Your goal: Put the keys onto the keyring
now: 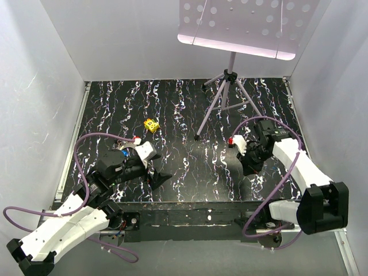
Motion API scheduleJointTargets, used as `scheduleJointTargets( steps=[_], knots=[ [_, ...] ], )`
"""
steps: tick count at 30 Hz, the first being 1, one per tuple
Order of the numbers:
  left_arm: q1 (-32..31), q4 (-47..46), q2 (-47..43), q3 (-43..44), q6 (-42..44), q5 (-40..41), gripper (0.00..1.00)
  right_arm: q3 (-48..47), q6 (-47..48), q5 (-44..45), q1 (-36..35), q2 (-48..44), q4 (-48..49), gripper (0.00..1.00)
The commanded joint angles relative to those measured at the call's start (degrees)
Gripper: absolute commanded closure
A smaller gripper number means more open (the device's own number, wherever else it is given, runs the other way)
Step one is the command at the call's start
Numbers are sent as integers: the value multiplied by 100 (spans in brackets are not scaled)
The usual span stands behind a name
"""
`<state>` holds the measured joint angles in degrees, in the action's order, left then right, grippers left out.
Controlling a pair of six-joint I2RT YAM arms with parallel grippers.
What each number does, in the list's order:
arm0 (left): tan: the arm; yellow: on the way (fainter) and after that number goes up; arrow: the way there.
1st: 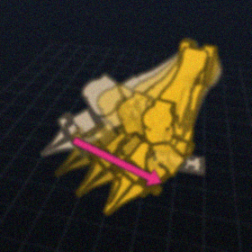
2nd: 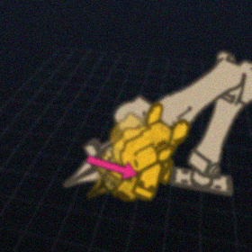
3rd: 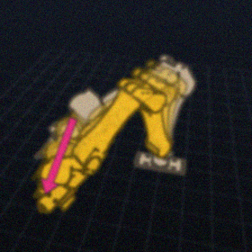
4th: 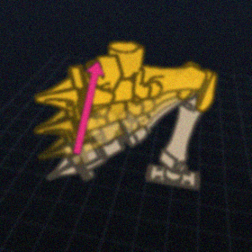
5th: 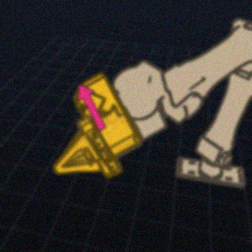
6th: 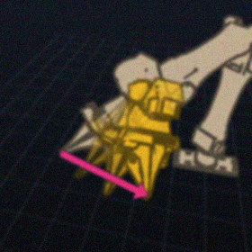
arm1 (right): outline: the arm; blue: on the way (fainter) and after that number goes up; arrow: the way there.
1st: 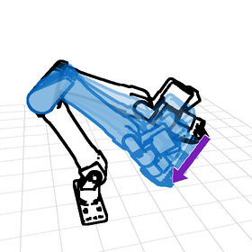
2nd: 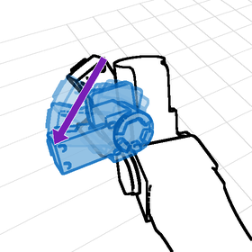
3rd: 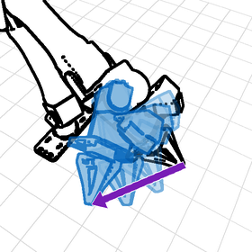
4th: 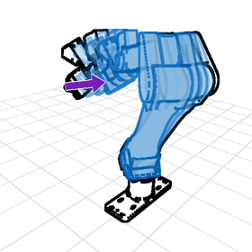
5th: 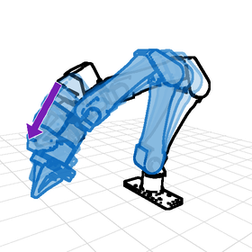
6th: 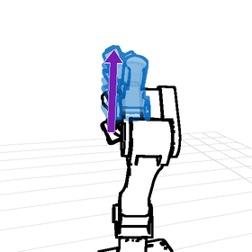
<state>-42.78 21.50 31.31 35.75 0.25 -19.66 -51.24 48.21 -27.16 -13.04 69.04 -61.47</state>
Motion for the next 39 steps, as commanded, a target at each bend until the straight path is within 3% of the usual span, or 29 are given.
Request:
scheduleJointTargets(
  steps=[1, 7, 18, 39],
  knots=[
    [-19, 206, -46, 117, 203, 287, 6, -104, -496, 1212, 29, 495, 408, 99],
    [-19, 224, -160, 90, 221, 410, 4, -843, -821, 1362, -111, 1840, 566, 99],
    [-19, 215, -195, 55, 274, 410, 2, -1853, -1269, 1301, -717, 3080, 707, 99],
    [-28, 197, -195, 46, 283, 428, 2, -2241, -1700, 1081, -867, 3793, 1014, 99]
  ],
)
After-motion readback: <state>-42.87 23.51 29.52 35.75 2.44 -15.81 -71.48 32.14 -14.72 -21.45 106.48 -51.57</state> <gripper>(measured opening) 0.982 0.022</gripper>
